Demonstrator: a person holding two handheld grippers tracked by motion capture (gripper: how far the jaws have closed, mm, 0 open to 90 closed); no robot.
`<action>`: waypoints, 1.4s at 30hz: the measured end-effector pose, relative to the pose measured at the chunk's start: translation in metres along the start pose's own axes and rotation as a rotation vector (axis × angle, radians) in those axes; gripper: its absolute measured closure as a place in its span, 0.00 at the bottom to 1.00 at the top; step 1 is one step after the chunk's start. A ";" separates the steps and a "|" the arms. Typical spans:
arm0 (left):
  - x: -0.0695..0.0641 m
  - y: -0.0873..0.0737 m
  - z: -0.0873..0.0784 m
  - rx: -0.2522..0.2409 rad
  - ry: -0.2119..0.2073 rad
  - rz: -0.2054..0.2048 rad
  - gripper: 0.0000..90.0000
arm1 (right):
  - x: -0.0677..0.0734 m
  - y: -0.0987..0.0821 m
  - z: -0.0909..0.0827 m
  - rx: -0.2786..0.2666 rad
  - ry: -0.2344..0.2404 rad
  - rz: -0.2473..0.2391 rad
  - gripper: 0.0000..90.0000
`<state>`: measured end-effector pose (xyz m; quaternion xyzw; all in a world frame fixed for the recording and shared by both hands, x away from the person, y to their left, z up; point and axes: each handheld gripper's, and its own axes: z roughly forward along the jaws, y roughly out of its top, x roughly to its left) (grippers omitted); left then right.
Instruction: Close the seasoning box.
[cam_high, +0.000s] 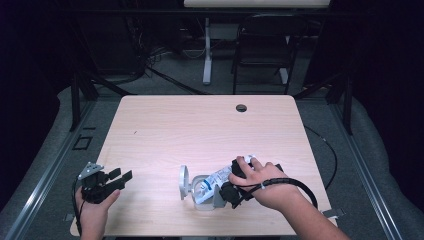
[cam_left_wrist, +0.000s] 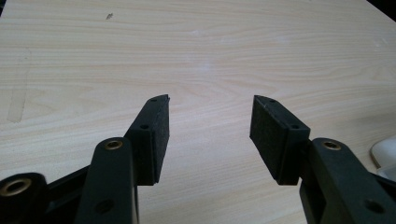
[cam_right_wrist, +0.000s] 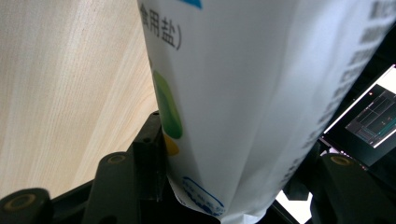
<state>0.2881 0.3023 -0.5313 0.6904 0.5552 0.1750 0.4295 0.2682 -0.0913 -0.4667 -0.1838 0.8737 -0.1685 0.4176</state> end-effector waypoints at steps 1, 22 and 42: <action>0.000 0.000 0.000 0.000 0.000 0.000 0.53 | 0.000 0.000 0.000 0.000 0.000 0.000 0.50; 0.000 0.000 0.001 -0.006 0.002 0.000 0.53 | -0.001 0.000 0.000 0.001 0.005 -0.008 0.50; 0.000 0.000 0.001 0.001 0.001 -0.003 0.53 | -0.001 -0.001 -0.001 0.006 0.007 -0.016 0.51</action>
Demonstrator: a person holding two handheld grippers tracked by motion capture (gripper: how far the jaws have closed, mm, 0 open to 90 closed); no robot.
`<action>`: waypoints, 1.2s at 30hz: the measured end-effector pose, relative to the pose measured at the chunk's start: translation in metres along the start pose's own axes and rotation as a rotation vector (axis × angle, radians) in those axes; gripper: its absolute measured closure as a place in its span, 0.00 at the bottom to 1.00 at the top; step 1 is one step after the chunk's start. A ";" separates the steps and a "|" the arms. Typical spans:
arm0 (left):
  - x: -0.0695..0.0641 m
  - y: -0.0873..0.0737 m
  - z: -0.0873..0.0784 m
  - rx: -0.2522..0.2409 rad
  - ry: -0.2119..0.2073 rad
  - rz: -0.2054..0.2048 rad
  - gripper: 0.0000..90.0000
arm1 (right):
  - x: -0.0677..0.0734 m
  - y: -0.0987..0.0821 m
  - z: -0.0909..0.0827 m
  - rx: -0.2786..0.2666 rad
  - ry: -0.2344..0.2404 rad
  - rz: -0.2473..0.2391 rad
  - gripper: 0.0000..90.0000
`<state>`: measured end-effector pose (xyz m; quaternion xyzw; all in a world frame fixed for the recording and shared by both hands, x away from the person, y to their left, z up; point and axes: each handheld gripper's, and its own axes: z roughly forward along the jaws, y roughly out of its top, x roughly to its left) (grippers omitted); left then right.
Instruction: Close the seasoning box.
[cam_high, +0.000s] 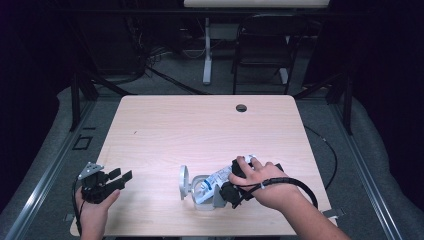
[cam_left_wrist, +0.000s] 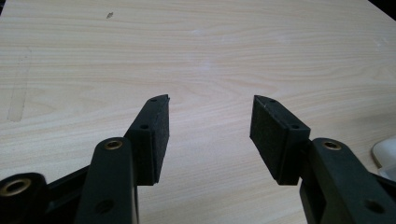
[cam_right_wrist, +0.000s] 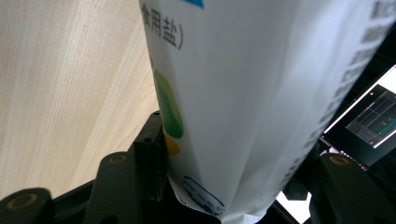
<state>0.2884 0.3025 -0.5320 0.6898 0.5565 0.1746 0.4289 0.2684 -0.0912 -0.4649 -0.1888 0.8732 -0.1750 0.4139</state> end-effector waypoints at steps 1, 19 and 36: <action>0.000 0.000 0.000 0.000 0.000 0.001 0.53 | 0.000 0.000 0.000 0.000 -0.001 -0.001 0.51; 0.000 0.000 0.000 0.000 0.000 -0.001 0.53 | 0.000 0.000 0.000 0.003 0.001 -0.004 0.51; 0.000 0.000 0.000 0.000 0.001 0.000 0.53 | -0.001 0.001 0.000 0.006 -0.001 -0.009 0.51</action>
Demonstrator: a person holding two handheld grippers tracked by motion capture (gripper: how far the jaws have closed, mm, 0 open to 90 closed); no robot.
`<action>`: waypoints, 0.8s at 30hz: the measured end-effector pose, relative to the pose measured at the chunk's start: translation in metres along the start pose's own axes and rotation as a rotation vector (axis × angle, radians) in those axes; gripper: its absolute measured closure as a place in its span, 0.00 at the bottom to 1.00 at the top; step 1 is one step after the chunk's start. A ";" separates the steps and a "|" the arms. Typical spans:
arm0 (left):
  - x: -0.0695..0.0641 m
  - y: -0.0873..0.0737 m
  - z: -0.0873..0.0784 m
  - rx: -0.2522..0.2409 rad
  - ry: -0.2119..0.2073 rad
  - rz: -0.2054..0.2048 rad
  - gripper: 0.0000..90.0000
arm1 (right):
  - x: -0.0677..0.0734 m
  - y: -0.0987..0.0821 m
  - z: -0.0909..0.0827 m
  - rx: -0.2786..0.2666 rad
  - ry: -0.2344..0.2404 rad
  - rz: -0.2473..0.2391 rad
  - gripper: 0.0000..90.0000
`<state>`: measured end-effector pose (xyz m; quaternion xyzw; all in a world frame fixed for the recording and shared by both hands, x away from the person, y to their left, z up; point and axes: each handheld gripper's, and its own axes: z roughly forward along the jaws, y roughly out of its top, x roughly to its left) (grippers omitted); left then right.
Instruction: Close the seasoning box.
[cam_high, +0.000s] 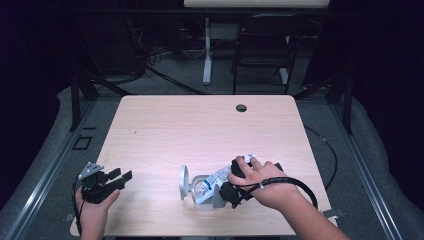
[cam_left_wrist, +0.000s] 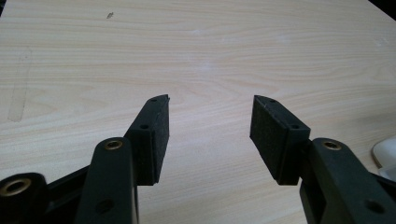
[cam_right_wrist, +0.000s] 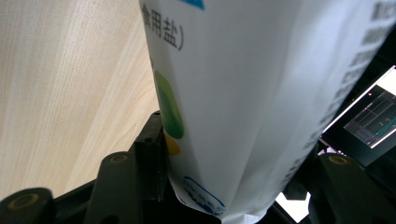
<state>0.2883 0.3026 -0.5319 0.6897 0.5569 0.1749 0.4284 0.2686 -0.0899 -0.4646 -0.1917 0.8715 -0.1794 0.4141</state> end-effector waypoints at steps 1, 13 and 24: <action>0.000 0.000 0.000 0.000 0.000 0.000 0.53 | 0.000 0.000 0.000 0.003 0.000 -0.002 0.51; 0.000 0.000 0.000 0.001 -0.001 -0.002 0.53 | -0.001 0.001 -0.001 0.022 -0.006 -0.018 0.52; 0.001 0.000 0.000 -0.010 -0.001 -0.004 0.53 | -0.001 0.001 -0.002 0.026 -0.009 -0.023 0.52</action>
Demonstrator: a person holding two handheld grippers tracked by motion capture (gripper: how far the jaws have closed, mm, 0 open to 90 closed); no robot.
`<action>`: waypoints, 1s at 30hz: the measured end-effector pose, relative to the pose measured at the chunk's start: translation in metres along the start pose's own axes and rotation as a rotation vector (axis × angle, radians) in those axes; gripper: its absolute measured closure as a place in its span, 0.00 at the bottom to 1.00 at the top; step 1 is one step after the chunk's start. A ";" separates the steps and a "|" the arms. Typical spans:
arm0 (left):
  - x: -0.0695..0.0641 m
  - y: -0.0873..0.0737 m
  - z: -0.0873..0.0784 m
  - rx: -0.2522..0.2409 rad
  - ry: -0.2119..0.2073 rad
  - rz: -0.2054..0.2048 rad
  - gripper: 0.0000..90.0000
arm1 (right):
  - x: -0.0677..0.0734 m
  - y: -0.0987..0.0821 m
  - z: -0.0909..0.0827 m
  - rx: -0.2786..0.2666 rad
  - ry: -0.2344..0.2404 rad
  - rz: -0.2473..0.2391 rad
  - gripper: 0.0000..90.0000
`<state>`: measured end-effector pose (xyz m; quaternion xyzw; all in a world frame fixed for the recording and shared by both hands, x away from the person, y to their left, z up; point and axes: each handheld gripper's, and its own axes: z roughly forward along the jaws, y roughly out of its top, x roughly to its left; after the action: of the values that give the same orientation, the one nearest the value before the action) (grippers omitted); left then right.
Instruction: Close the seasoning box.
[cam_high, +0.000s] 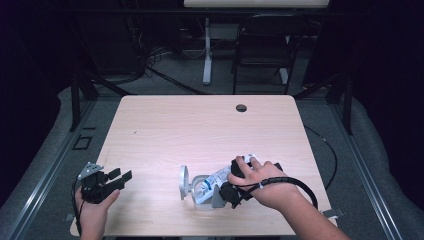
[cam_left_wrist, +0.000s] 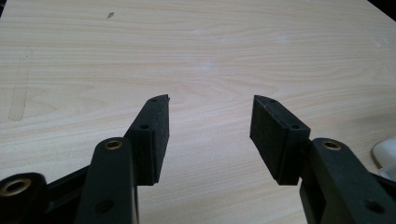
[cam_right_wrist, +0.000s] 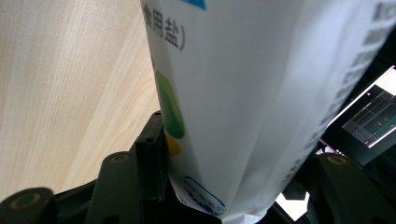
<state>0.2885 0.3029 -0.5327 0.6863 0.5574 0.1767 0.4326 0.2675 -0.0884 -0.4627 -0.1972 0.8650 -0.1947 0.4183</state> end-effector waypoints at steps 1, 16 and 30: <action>0.000 0.000 0.000 0.000 0.000 0.000 0.53 | 0.000 0.000 0.000 0.000 0.000 0.000 0.52; 0.001 0.000 0.000 0.003 0.001 -0.002 0.53 | 0.000 0.000 0.000 0.002 -0.001 -0.007 0.52; 0.000 0.000 0.000 0.002 0.001 -0.003 0.53 | 0.000 0.000 0.000 0.001 -0.003 -0.010 0.53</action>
<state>0.2886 0.3032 -0.5331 0.6858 0.5588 0.1757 0.4319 0.2673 -0.0881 -0.4631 -0.2014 0.8634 -0.1971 0.4185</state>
